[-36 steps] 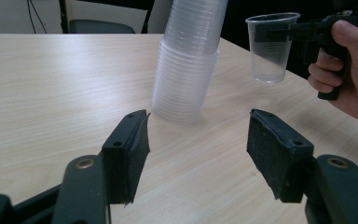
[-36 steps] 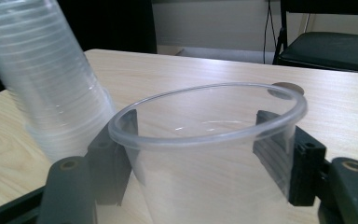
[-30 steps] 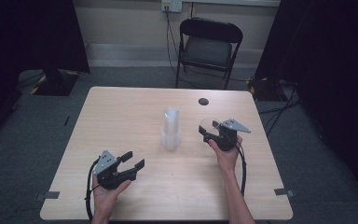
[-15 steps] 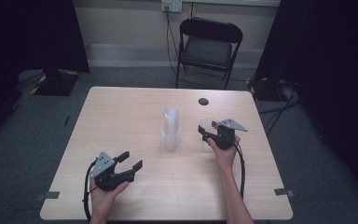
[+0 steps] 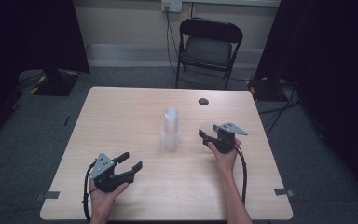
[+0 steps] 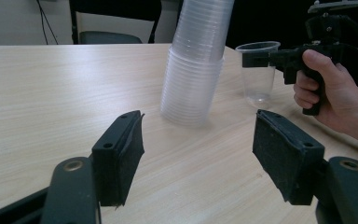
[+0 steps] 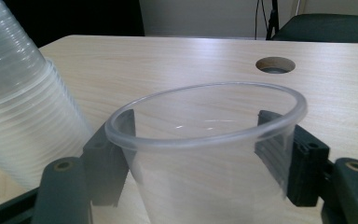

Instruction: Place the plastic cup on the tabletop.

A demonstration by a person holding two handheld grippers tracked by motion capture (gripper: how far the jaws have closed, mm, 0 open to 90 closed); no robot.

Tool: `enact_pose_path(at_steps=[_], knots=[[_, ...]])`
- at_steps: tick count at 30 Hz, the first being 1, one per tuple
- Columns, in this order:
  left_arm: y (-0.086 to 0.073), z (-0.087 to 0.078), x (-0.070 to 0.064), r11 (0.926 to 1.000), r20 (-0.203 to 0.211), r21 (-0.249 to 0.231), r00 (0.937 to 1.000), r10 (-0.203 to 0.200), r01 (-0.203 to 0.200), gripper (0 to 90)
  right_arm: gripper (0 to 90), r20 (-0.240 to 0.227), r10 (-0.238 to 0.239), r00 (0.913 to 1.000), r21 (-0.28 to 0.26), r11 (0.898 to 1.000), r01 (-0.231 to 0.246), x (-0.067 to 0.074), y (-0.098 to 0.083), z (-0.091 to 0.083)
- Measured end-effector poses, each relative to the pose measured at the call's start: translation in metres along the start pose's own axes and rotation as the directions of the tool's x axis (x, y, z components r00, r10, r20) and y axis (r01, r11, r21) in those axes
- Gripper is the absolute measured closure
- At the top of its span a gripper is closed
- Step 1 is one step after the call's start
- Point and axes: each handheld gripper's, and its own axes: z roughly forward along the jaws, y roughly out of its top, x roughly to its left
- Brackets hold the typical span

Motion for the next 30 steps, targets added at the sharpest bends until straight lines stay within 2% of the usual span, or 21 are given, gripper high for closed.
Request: enact_pose_path(at_steps=[4,8,16,25,30], knots=[[0.000,0.000,0.000,1.0000,0.000,-0.004,1.0000,0.002,-0.002,33.3,28.0,0.002,-0.014,0.9999,-0.002,1.000,0.014,0.002,-0.003,-0.004],[0.001,0.000,-0.001,1.0000,0.001,-0.005,1.0000,0.000,0.000,33.3,27.0,0.001,0.001,1.0000,0.009,1.000,-0.001,0.000,-0.006,-0.009],[0.003,0.001,-0.002,1.0000,0.004,-0.005,1.0000,0.008,-0.008,33.4,29.3,0.006,-0.001,1.0000,0.045,0.999,0.000,0.000,-0.015,-0.014],[0.003,0.004,-0.002,1.0000,0.000,0.000,1.0000,0.005,-0.005,33.4,30.7,0.002,-0.002,1.0000,0.067,0.998,0.002,-0.001,-0.008,-0.004],[0.003,0.002,-0.002,1.0000,-0.003,-0.006,1.0000,0.006,-0.006,33.4,25.1,-0.006,0.009,0.9999,0.079,0.997,-0.009,0.000,-0.009,-0.004]])
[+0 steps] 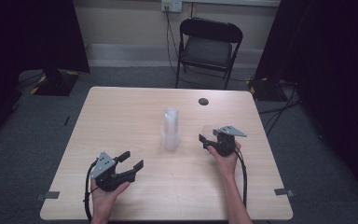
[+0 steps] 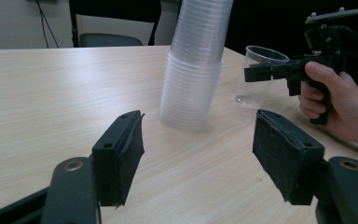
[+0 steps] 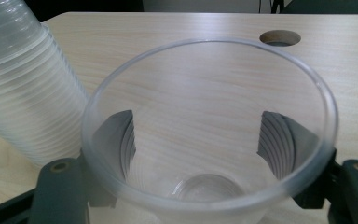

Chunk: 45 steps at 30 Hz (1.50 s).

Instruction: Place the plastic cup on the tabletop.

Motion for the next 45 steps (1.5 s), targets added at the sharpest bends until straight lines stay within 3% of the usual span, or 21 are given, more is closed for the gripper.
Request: enact_pose_path(at_steps=[3,9,17,34,45], knots=[[0.000,-0.001,0.000,1.0000,0.000,-0.001,1.0000,0.000,0.000,33.3,18.8,-0.003,0.029,0.9996,0.007,1.000,-0.029,-0.003,-0.002,-0.002],[0.000,-0.001,0.002,0.9999,-0.011,-0.007,0.9999,-0.009,0.009,33.4,13.8,0.006,0.032,0.9995,0.018,0.999,-0.032,-0.003,-0.002,-0.006],[0.000,-0.001,0.003,0.9999,-0.017,0.000,0.9998,-0.011,0.011,33.4,13.9,0.020,0.042,0.9989,0.030,0.999,-0.043,-0.001,-0.009,-0.009],[0.003,-0.003,0.009,1.0000,-0.030,-0.002,0.9995,-0.005,0.005,29.2,14.5,0.026,0.065,0.9975,-0.008,0.998,-0.065,0.010,-0.016,-0.045],[-0.006,-0.009,0.016,0.9995,-0.066,0.014,0.9974,-0.027,0.028,27.2,16.1,0.000,0.055,0.9985,-0.016,0.998,-0.055,0.031,-0.025,-0.065]])
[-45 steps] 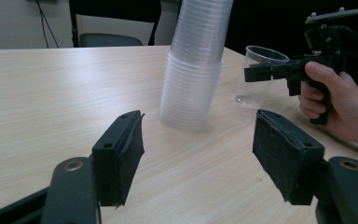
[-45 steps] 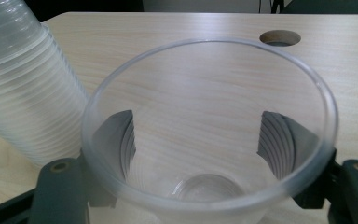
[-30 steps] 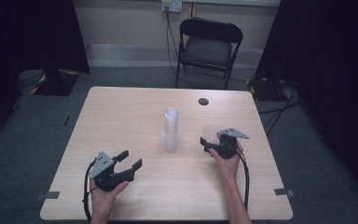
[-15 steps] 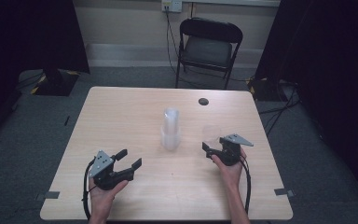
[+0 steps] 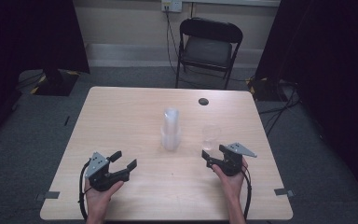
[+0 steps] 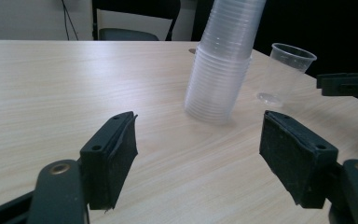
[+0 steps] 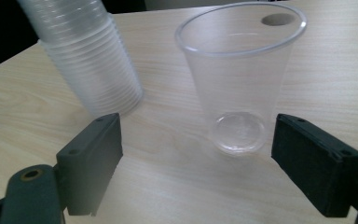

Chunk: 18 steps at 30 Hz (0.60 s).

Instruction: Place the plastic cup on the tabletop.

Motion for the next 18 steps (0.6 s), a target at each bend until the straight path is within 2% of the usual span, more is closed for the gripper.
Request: enact_pose_path(at_steps=[3,10,18], knots=[[-0.002,-0.002,0.002,1.0000,-0.008,0.006,1.0000,-0.002,0.002,27.1,17.0,-0.009,-0.012,0.9999,-0.001,1.000,0.012,0.008,-0.001,-0.006],[-0.005,-0.004,0.003,0.9995,-0.030,0.021,0.9993,-0.024,0.025,27.2,17.2,-0.033,-0.006,0.9994,0.003,1.000,0.006,0.024,-0.006,-0.015],[-0.014,-0.006,0.001,0.9989,-0.039,0.040,0.9990,-0.022,0.024,26.2,17.2,-0.068,-0.015,0.9976,0.004,1.000,0.015,0.045,-0.015,-0.025]])
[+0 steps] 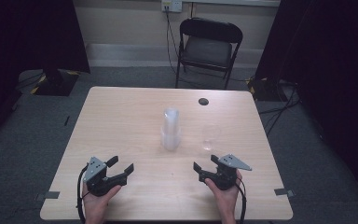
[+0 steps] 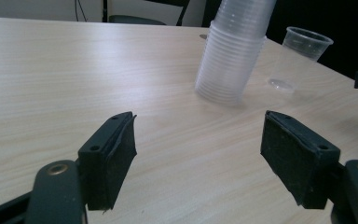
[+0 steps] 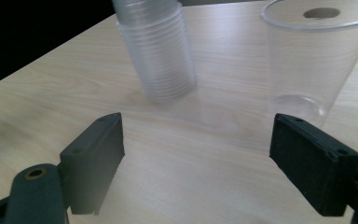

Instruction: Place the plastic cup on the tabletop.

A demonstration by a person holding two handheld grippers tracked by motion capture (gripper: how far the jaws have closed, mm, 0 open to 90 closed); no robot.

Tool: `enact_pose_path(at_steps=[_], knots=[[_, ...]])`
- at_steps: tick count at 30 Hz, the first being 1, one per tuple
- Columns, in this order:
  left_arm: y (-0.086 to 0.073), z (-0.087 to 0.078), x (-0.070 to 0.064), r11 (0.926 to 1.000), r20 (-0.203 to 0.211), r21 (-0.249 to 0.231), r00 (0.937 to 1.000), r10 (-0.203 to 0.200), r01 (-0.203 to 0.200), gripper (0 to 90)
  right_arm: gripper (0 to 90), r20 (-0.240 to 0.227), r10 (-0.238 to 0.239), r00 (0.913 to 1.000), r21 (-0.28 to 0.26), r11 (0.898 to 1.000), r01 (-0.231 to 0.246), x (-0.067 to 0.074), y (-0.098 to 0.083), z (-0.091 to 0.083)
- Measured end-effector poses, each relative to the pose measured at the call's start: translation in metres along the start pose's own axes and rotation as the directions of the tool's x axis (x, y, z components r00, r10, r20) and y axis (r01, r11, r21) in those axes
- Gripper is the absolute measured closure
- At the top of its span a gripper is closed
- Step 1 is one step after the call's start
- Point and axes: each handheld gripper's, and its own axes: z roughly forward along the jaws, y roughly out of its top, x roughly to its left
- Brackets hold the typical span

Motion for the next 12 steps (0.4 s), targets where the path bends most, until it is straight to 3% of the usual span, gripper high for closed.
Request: enact_pose_path(at_steps=[3,7,12], knots=[[-0.003,0.000,0.000,1.0000,-0.003,0.007,1.0000,0.003,-0.003,25.9,17.2,-0.004,-0.018,0.9998,0.010,1.000,0.018,0.009,-0.005,-0.001],[-0.006,0.000,0.002,0.9998,-0.014,0.011,0.9998,-0.014,0.014,25.9,17.3,-0.009,0.001,1.0000,0.007,1.000,-0.001,0.018,-0.016,-0.004],[-0.007,0.001,0.002,0.9998,-0.008,0.011,0.9998,-0.017,0.017,25.7,17.0,0.007,-0.009,0.9999,0.015,1.000,0.009,0.016,-0.015,-0.002]])
